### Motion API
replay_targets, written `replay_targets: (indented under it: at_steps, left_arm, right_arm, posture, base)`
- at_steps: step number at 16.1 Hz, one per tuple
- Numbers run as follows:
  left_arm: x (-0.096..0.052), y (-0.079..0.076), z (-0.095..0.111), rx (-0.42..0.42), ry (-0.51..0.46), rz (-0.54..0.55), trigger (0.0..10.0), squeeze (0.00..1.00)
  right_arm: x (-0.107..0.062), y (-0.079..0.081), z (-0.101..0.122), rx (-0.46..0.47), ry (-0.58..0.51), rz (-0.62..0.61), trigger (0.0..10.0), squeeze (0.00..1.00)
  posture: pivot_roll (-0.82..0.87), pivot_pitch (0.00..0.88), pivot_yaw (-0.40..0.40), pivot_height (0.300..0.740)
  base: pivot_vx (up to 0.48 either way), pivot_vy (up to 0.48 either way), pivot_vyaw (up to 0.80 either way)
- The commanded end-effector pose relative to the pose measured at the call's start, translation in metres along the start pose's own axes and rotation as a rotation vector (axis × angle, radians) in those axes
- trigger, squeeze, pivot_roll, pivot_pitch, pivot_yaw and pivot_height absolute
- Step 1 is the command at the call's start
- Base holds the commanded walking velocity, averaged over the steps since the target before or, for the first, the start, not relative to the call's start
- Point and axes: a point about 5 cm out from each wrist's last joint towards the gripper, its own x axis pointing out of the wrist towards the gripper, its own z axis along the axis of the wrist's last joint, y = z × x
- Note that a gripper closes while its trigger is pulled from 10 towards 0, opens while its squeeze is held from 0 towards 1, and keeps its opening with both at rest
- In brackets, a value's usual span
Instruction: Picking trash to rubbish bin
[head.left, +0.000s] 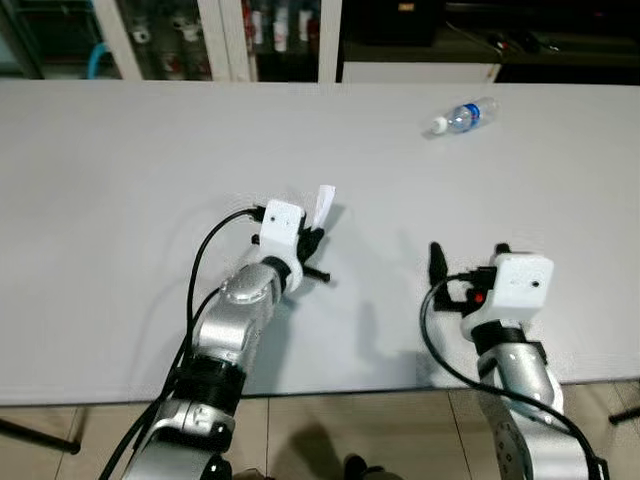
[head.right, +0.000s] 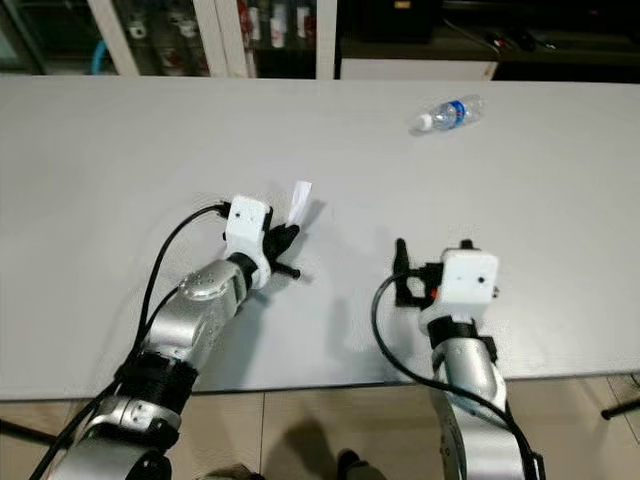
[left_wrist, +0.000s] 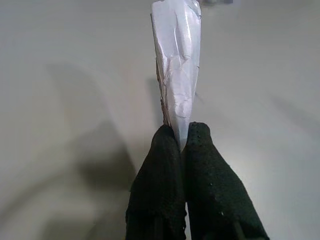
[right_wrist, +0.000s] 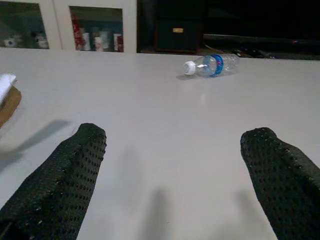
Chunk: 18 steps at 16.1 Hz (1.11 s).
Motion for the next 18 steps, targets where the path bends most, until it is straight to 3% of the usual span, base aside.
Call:
replay_targets:
  at_steps: [1, 8, 18]
  left_arm:
    - [-0.001, 0.004, 0.003, 0.005, -0.011, 0.015, 10.0, 0.00]
    - [0.000, 0.001, 0.004, 0.009, -0.010, -0.009, 10.0, 0.00]
    - [-0.003, 0.015, 0.022, 0.069, -0.047, -0.007, 10.0, 0.00]
  right_arm:
    - [0.001, 0.001, 0.000, -0.006, -0.002, 0.001, 10.0, 0.00]
    - [0.001, 0.002, 0.001, -0.011, -0.006, 0.008, 10.0, 0.00]
    - [0.018, 0.004, 0.002, 0.000, -0.017, -0.041, 10.0, 0.00]
  posture:
    - [0.21, 0.083, -0.013, 0.740]
    - [0.21, 0.083, -0.011, 0.740]
    - [0.25, 0.116, 0.019, 0.740]
  base:
    - [0.000, 0.000, 0.00]
    - [0.000, 0.000, 0.00]
    - [0.336, 0.000, 0.00]
